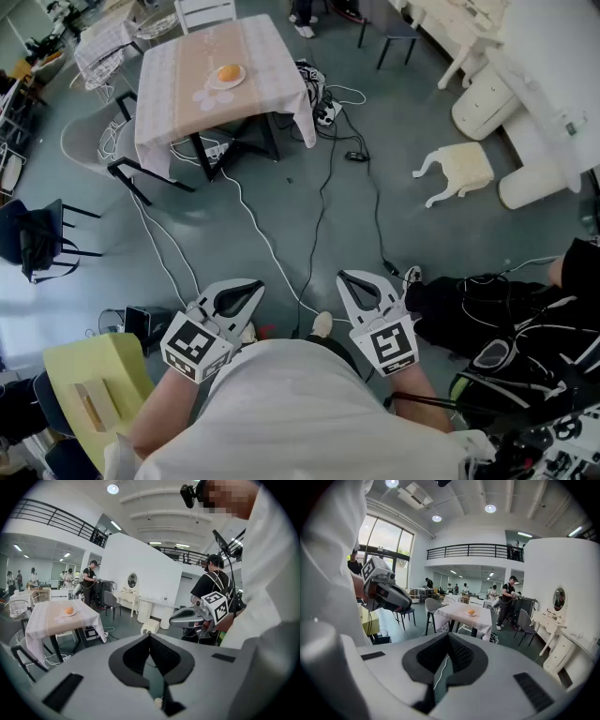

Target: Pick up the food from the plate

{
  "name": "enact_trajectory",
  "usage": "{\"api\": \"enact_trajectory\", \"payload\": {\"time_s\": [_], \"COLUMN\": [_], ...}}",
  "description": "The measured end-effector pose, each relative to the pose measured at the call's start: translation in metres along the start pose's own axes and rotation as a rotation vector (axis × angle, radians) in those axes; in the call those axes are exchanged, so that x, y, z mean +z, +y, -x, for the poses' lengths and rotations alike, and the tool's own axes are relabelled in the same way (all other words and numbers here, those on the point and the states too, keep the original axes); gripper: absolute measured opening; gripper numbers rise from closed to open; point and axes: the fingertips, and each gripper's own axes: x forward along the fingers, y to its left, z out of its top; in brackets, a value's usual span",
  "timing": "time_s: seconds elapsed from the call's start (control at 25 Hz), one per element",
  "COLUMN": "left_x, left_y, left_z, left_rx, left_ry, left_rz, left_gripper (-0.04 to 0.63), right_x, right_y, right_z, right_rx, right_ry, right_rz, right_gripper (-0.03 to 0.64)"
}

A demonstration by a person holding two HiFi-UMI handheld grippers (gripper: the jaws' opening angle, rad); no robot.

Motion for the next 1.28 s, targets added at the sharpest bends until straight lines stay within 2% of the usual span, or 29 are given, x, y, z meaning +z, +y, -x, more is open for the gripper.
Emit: {"api": "enact_trajectory", "payload": {"time_s": [0.28, 0.52, 0.68, 0.88, 1.04, 1.28], "left_x": [-0.029, -0.046, -0.058, -0.053, -0.048, -0.025], "left_y": [0.059, 0.096, 0.120, 0.145, 0.172, 0.221], "left_z": [0.095, 0.152, 0.174, 0.183, 0.178, 0.134], "left_rx": [0.020, 0.014, 0.025, 0.058, 0.119, 0.202], "left_ry": [-0.031, -0.051, -0.062, -0.097, -0.104, -0.077], "left_rz": [0.024, 0.029, 0.025, 0.038, 0.040, 0.083], "left_gripper": [0.009, 0.009, 0.009, 0.009, 0.009, 0.009], "right_x": [0.040, 0.068, 0.087, 0.104, 0.119, 0.131], "right_y": [0.082, 0.136, 0.154, 0.157, 0.147, 0.088], "right_z": [-0.048, -0.082, -0.104, -0.131, -0.169, -0.223], "right_rx": [0.005, -0.021, -0.039, 0.000, 0.067, 0.154], "right_ry": [0.009, 0.023, 0.019, 0.024, -0.009, -0.035], "right_rz": [0.001, -0.017, -0.015, 0.011, 0.041, 0.053], "right_gripper": [0.012, 0.012, 0.014, 0.021, 0.041, 0.091]}}
